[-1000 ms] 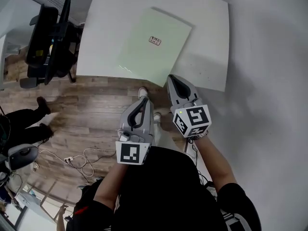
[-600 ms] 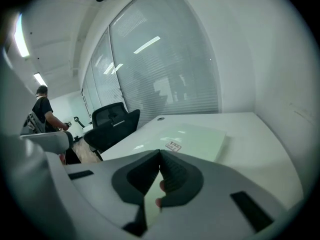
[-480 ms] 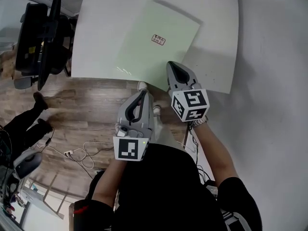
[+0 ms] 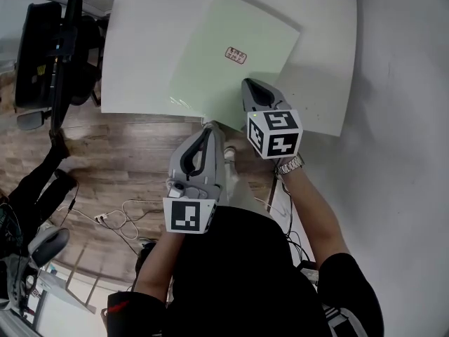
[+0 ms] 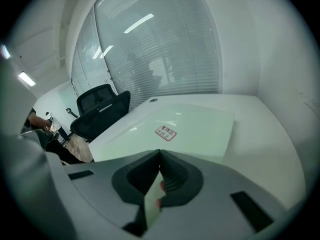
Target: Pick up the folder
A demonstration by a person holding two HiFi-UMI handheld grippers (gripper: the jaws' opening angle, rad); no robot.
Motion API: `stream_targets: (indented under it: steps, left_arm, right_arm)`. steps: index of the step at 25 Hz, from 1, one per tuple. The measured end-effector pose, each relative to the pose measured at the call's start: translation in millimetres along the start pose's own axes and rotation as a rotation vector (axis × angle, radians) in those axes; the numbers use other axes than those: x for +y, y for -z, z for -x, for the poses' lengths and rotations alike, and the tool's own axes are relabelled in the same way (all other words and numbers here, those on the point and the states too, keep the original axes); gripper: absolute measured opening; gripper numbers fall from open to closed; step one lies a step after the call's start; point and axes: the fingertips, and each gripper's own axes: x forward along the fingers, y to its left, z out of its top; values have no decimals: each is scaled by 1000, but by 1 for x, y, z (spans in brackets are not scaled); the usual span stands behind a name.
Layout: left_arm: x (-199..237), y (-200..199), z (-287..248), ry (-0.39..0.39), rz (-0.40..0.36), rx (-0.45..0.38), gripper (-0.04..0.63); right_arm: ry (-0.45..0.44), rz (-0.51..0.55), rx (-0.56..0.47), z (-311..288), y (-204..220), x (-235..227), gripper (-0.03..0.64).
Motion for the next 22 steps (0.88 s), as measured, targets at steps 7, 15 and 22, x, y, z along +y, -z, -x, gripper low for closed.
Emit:
stream_targets:
  steps: [7, 15, 22]
  left_arm:
    - [4, 2, 2, -2, 1, -3, 5]
    - [5, 8, 8, -10, -15, -18, 5]
    - [1, 3, 14, -15, -31, -116, 5]
  right_arm:
    - [15, 10, 81, -9, 13, 2, -2]
    - [6, 7, 106, -11, 16, 2, -2]
    - [2, 18, 110, -9, 19, 3, -2]
